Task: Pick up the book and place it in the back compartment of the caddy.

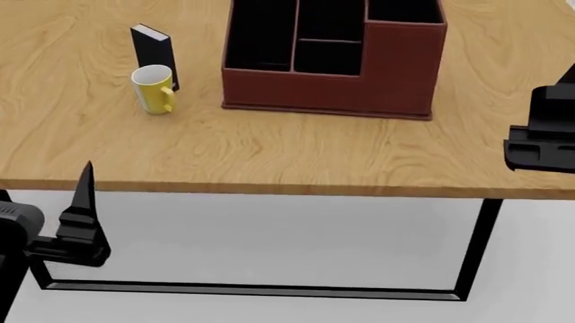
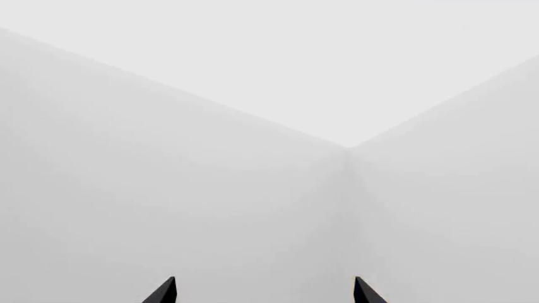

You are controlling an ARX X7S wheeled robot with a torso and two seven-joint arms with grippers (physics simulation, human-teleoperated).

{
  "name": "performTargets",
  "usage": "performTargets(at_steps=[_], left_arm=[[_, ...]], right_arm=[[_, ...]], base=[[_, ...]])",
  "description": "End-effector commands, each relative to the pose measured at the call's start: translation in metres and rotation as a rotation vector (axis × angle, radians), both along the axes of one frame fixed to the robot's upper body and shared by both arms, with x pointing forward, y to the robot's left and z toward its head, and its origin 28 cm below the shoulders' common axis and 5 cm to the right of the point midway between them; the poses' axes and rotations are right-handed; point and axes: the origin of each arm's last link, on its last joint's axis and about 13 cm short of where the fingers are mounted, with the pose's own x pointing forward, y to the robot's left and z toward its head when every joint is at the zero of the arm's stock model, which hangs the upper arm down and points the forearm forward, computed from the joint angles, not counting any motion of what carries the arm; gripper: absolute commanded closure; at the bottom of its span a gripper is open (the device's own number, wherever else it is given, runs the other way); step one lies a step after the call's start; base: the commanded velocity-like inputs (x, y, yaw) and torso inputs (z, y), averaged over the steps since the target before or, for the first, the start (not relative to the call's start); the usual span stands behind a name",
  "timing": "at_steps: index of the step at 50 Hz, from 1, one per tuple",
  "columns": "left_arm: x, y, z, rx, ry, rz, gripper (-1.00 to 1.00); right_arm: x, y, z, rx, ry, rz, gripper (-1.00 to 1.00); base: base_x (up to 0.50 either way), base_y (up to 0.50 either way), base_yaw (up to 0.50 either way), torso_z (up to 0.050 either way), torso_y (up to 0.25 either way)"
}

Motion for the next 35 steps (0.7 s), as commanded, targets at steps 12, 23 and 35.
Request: performTargets(at_steps=[12, 23, 35], left_arm=[[0.0010, -0.0005, 0.0007, 0.001, -0.004, 0.001, -1.00], [-0.0001, 0.0010, 0.0007, 0.002, -0.004, 0.007, -1.00], [0.0010, 0.0003, 0.0004, 0.002, -0.003, 0.003, -1.00]], right_arm=[[-0.0023, -0.0014, -0.0003, 0.002, -0.003, -0.003, -1.00], [-0.0029, -0.0010, 0.0004, 0.007, -0.007, 0.004, -1.00], [-0.0025, -0.0006, 0.0020, 0.001, -0.004, 0.002, -1.00]], base=[[0.22, 0.00, 0.00, 0.000, 0.000], [0.23, 0.04, 0.00, 0.000, 0.000], [0.25, 0.08, 0.00, 0.000, 0.001]])
